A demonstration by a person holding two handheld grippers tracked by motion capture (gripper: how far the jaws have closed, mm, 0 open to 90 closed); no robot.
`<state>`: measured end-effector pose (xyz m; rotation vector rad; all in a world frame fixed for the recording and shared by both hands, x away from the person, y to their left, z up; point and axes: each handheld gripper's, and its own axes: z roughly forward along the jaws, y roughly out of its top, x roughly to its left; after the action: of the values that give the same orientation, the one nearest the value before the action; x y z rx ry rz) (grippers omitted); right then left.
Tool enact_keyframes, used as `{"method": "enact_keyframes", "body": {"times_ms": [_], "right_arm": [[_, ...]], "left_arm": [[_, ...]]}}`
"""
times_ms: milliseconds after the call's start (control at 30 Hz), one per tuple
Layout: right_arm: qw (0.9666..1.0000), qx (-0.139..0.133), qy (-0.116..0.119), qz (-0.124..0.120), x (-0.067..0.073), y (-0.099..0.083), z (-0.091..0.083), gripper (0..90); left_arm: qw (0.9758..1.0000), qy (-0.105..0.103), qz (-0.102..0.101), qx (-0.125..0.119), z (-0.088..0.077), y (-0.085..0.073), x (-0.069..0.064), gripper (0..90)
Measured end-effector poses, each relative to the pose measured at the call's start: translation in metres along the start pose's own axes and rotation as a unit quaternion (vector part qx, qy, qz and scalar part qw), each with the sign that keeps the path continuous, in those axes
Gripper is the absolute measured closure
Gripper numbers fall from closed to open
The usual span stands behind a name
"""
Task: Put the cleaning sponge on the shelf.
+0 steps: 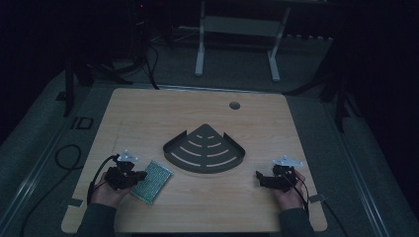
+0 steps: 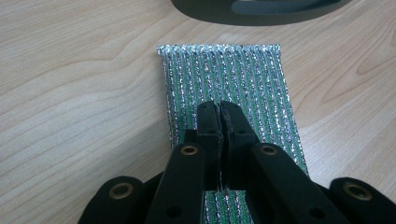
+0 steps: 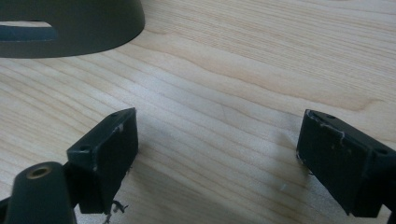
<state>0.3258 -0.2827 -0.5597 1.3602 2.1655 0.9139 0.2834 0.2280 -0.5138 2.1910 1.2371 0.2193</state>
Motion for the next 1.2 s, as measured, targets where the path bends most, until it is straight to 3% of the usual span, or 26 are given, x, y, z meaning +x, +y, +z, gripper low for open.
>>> {"method": "enact_keyframes", "body": {"times_ms": [200,500,767,1200], "right_arm": [[1.0000,0.000,0.000,0.000,0.000,0.000,0.000,12.3],[1.0000,0.000,0.000,0.000,0.000,0.000,0.000,12.4],[1.0000,0.000,0.000,0.000,0.000,0.000,0.000,12.4],[1.0000,0.000,0.000,0.000,0.000,0.000,0.000,12.4]], "left_arm": [[0.9997,-0.001,0.013,0.020,0.000,0.001,0.000,89.6],[0.9988,-0.001,0.008,0.049,0.000,-0.010,0.004,90.0],[0.9990,0.002,0.000,0.044,-0.002,-0.014,0.006,90.0],[0.9982,0.029,-0.018,0.048,-0.010,-0.023,0.013,90.0]]}}
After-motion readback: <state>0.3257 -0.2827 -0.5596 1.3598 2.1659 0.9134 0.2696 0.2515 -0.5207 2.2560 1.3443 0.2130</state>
